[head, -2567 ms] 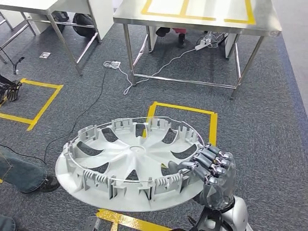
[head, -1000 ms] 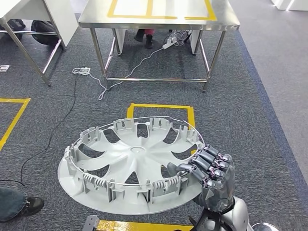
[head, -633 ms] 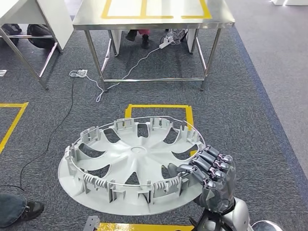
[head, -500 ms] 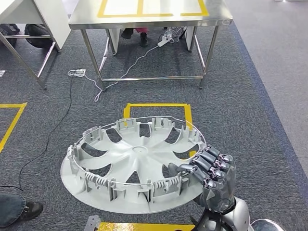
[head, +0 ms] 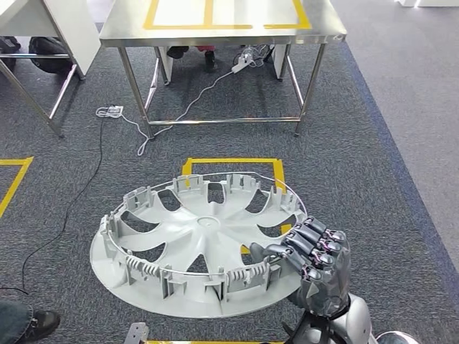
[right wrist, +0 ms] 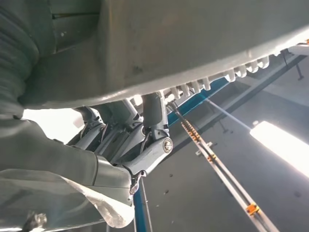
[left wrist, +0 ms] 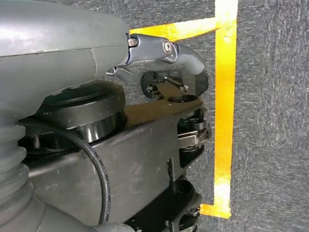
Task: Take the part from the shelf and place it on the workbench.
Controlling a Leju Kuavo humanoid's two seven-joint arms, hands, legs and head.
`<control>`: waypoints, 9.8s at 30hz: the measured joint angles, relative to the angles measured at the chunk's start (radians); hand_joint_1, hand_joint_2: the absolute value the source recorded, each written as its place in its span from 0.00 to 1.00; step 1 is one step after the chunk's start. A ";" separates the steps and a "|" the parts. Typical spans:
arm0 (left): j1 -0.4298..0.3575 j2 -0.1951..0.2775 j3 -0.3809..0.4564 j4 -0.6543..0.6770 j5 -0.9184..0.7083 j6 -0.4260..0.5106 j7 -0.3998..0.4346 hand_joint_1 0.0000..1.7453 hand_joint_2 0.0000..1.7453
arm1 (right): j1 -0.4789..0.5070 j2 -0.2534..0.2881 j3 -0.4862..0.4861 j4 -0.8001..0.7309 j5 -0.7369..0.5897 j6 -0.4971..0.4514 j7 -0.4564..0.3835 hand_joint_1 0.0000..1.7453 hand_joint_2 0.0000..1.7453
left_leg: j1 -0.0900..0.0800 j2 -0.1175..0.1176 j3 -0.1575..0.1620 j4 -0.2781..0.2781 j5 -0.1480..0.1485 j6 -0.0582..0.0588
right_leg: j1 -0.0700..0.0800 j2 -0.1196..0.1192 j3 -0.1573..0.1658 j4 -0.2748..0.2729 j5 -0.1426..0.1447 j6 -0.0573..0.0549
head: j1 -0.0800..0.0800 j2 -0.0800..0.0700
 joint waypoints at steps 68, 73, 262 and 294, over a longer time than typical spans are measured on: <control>-0.006 -0.001 0.000 0.000 -0.053 -0.001 0.017 0.00 1.00 | -0.051 -0.006 -0.149 0.038 -0.080 0.000 0.066 1.00 1.00 | -0.009 -0.006 0.059 -0.005 -0.048 0.030 | 0.011 -0.004 -0.182 0.271 -0.078 0.004 | 0.012 0.000; -0.007 -0.002 0.000 0.000 -0.058 -0.002 0.019 0.00 1.00 | -0.054 -0.008 -0.167 0.046 -0.084 0.000 0.067 1.00 1.00 | -0.013 -0.008 0.122 -0.006 -0.104 0.014 | 0.020 -0.011 -0.143 0.048 0.102 -0.019 | 0.010 0.000; -0.096 -0.035 -0.007 0.000 -0.304 -0.039 0.129 0.00 1.00 | -0.743 -0.103 -0.265 0.713 0.021 0.128 0.328 1.00 1.00 | -0.022 -0.004 -0.016 0.062 -0.045 -0.018 | 0.002 -0.013 -0.077 -0.004 0.072 -0.044 | 0.011 0.000; -0.115 -0.048 -0.008 0.000 -0.369 -0.046 0.158 0.00 1.00 | -0.808 0.021 -0.135 0.958 0.110 0.153 0.378 1.00 1.00 | -0.006 0.002 -0.064 0.165 -0.092 -0.043 | 0.003 -0.008 -0.080 0.009 0.071 -0.047 | -0.005 0.000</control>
